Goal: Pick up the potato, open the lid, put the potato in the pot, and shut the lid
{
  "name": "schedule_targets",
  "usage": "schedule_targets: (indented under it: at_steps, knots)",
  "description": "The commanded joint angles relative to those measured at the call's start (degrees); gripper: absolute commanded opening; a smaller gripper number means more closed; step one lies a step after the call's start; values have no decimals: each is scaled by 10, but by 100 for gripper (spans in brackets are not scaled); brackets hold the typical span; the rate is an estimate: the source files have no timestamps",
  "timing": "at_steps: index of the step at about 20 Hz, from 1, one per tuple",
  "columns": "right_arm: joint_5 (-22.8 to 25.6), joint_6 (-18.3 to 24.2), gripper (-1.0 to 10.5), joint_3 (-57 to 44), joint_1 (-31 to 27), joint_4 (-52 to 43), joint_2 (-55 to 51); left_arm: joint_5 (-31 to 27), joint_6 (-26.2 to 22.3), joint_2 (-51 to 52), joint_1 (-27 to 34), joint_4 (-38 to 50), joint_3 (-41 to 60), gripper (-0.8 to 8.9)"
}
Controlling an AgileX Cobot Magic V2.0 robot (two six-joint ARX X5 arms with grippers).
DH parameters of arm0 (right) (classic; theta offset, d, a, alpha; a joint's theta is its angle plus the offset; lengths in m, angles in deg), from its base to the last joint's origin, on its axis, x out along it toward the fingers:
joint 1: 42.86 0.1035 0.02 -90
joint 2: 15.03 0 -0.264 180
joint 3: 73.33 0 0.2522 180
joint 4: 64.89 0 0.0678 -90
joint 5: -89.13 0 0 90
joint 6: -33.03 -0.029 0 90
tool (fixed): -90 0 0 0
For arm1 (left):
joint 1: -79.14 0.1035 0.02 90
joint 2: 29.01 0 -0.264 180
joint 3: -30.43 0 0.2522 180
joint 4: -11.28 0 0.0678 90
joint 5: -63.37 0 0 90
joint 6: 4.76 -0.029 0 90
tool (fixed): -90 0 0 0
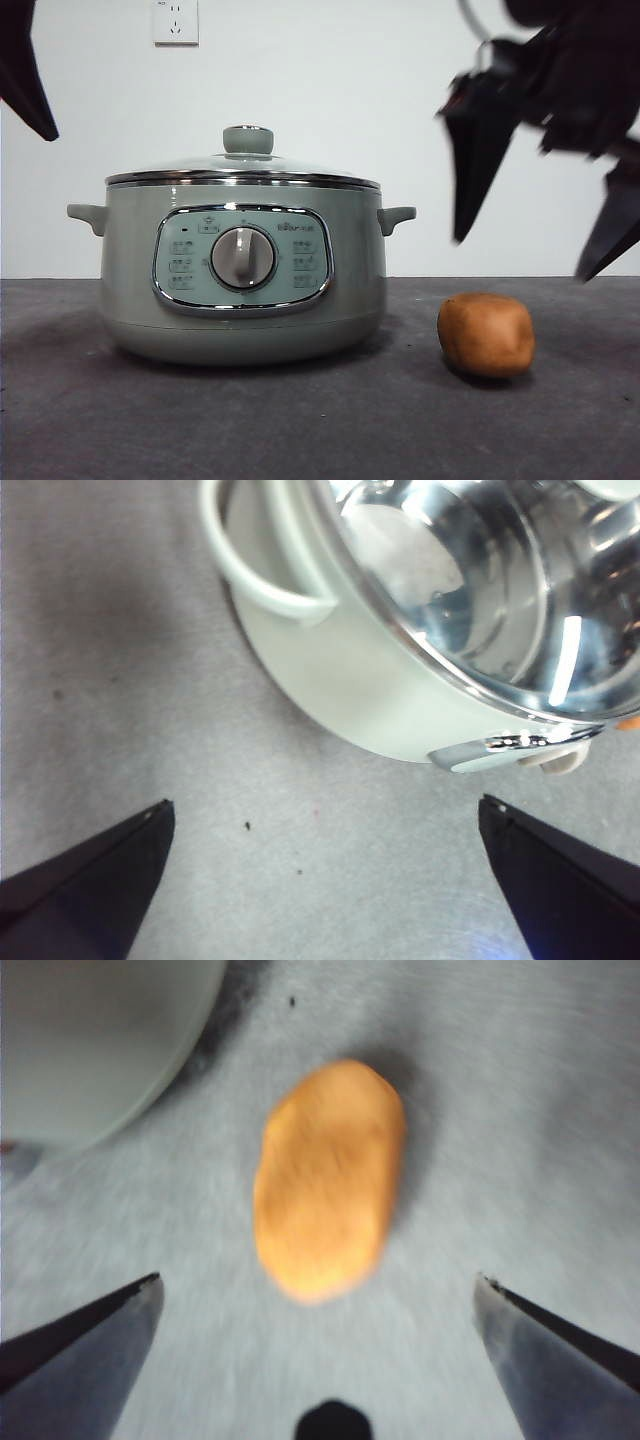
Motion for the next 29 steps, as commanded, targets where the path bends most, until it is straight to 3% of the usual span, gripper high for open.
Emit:
schedule_targets:
  at_steps: [1,8,9,11,14,15,18,23,27,29]
  knots:
    - [14,-20,724,4,9,-35,44,2,-6,-3,-8,7,0,689]
    - [37,-28,716,4,9,-87,115,2,-6,-3,-12,8,0,689]
    - [45,-28,672,4,9,-88,115,2,-6,-3,-12,10,0,689]
    - [54,-26,458,4,9,-90,115,2,-6,-3,-12,24,0,689]
    - [41,-2,25,4,9,-85,115,0,-4,-8,-28,40,-10,688]
    - [33,7,-19,4,9,-85,115,-5,-4,-12,-35,39,-19,688]
    - [32,16,-15,7,9,-73,114,-30,-5,-37,-67,38,-71,688]
    - [34,56,-12,53,9,27,87,-63,-7,-117,-113,21,-190,688]
    - [34,54,-11,88,9,90,24,-67,-9,-210,-147,19,-276,688]
    - [34,51,2,88,9,102,-17,-96,-9,-258,-168,20,-310,688]
